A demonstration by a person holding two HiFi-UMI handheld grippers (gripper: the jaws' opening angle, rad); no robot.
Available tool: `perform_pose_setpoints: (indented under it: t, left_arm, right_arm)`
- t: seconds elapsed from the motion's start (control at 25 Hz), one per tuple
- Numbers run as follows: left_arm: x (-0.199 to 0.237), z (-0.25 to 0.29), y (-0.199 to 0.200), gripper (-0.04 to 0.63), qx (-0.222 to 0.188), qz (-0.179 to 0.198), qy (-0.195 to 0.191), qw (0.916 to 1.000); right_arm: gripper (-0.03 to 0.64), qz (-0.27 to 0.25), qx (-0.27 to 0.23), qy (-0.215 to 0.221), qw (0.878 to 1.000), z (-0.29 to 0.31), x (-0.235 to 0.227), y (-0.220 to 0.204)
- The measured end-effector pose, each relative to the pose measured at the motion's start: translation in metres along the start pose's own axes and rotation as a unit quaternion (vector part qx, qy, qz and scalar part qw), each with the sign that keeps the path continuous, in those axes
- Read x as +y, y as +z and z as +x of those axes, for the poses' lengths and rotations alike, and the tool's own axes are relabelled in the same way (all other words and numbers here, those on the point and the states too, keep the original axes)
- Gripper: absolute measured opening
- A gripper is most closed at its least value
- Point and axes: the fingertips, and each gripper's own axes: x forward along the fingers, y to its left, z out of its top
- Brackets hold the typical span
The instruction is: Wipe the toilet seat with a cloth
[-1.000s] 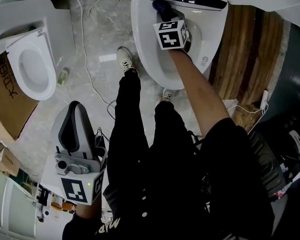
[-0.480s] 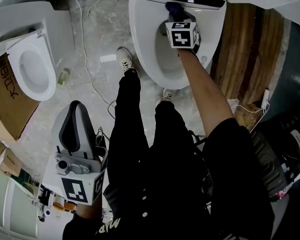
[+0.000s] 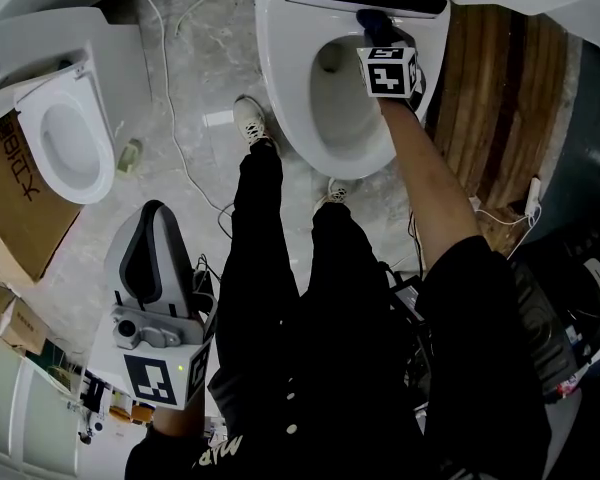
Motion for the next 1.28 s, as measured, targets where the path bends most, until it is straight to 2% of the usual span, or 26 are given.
perform_pose_setpoints:
  t: [0.16, 0.28, 0.4, 0.52, 0.72, 0.92, 1.08, 1.28]
  left_arm:
    - [0.001, 0.0, 0.001, 0.008, -0.001, 0.002, -0.001, 1.0]
    - [0.0, -0.002, 0.002, 0.008, -0.004, 0.004, -0.003, 1.0]
    - [-0.003, -0.007, 0.008, 0.008, -0.01, 0.007, -0.005, 0.9999]
    - [-0.012, -0.012, 0.02, 0.008, -0.024, 0.012, -0.012, 0.9996]
    - [-0.033, -0.021, 0.058, 0.008, -0.061, 0.023, -0.019, 0.9977]
    - [-0.059, -0.036, 0.105, 0.008, -0.099, 0.04, -0.03, 0.9938]
    - [-0.087, -0.049, 0.133, 0.008, -0.122, 0.047, -0.048, 0.9903]
    - [-0.116, -0.065, 0.155, 0.008, -0.135, 0.035, -0.056, 0.9887]
  right_arm:
    - [0.103, -0.003, -0.003, -0.002, 1.0, 0.001, -0.001, 0.001]
    - [0.103, 0.013, 0.001, 0.009, 1.0, 0.001, -0.004, -0.001]
    - [0.102, 0.02, 0.011, 0.056, 0.998, -0.005, -0.002, -0.001]
    - [0.098, 0.003, -0.001, 0.11, 0.994, -0.028, -0.005, 0.002]
    - [0.1, -0.009, -0.045, 0.125, 0.991, -0.104, -0.037, 0.002]
    - [0.1, 0.001, -0.108, 0.11, 0.988, -0.208, -0.087, 0.011]
    - [0.1, 0.005, -0.172, 0.056, 0.983, -0.299, -0.135, 0.022]
    - [0.1, 0.028, -0.214, 0.006, 0.976, -0.394, -0.176, 0.013]
